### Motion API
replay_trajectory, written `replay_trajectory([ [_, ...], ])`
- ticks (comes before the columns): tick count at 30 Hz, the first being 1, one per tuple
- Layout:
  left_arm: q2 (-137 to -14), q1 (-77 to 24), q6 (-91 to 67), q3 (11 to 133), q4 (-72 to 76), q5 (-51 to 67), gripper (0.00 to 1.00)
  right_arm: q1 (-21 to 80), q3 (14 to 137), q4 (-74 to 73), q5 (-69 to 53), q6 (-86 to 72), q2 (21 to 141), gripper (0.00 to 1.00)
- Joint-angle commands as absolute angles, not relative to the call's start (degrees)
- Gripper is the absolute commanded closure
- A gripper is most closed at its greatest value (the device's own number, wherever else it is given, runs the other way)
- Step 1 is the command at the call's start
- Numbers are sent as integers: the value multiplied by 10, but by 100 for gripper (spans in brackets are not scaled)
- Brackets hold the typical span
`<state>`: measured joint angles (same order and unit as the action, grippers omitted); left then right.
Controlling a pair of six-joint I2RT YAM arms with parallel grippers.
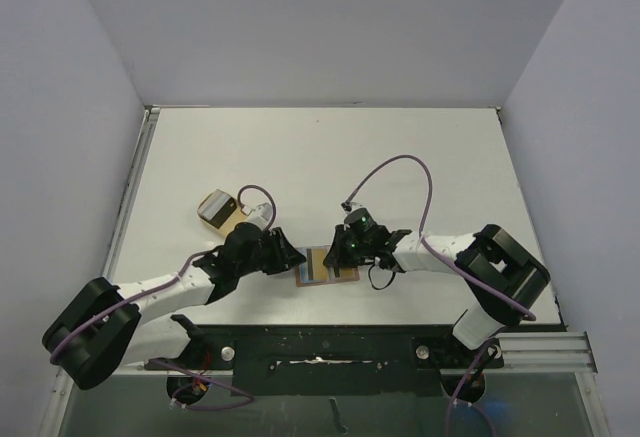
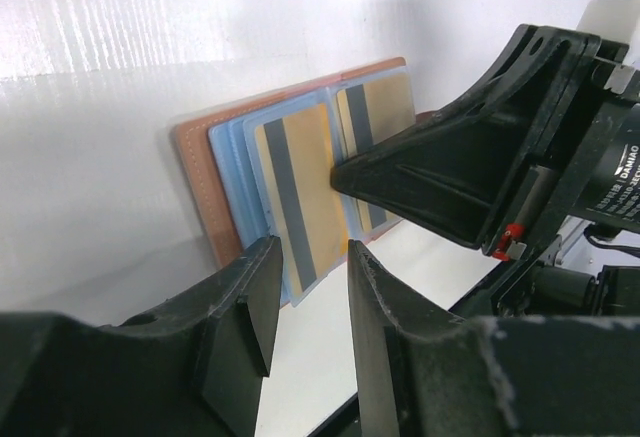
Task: Put the credit cards into the card holder
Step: Insert the credit card into the card holder.
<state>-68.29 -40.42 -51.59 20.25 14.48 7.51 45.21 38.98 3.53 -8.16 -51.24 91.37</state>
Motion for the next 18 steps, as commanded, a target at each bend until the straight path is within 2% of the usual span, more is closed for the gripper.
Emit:
replay_trajectory([
  [1, -693, -405, -528, 202, 222, 74, 68, 459, 371, 45, -78, -513, 913, 100],
  [18, -750, -405, -545, 195, 264, 63, 67, 459, 370, 49, -82, -515, 914, 100],
])
